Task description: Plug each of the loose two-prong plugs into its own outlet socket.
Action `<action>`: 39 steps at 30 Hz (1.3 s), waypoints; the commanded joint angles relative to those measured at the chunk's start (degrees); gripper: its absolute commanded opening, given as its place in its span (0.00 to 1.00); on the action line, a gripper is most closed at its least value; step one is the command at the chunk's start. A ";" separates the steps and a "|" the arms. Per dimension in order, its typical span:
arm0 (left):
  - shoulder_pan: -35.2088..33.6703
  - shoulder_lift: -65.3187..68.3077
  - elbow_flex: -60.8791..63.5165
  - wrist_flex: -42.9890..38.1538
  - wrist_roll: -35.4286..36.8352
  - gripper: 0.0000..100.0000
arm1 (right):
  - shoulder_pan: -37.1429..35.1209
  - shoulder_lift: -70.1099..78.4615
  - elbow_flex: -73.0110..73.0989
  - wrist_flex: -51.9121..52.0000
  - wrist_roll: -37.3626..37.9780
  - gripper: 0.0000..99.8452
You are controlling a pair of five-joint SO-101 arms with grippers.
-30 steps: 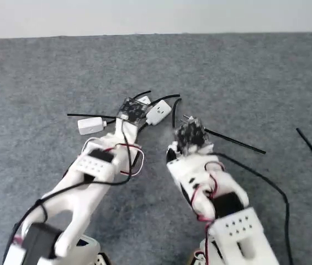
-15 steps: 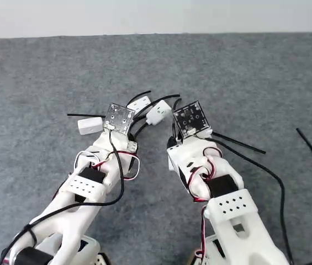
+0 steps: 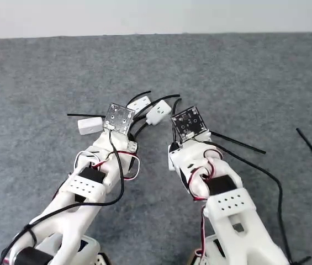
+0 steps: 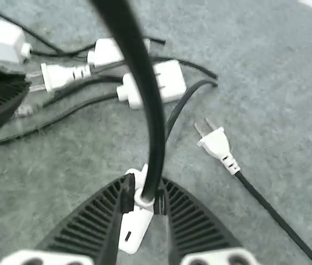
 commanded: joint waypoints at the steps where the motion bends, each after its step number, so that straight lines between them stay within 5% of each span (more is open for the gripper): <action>1: -0.44 -0.97 -0.48 -1.32 0.26 0.01 | 0.66 3.30 -0.35 -3.74 1.41 0.01; 39: -1.58 -0.97 -0.48 -1.32 0.18 0.01 | -2.07 1.89 0.26 -2.24 0.97 0.01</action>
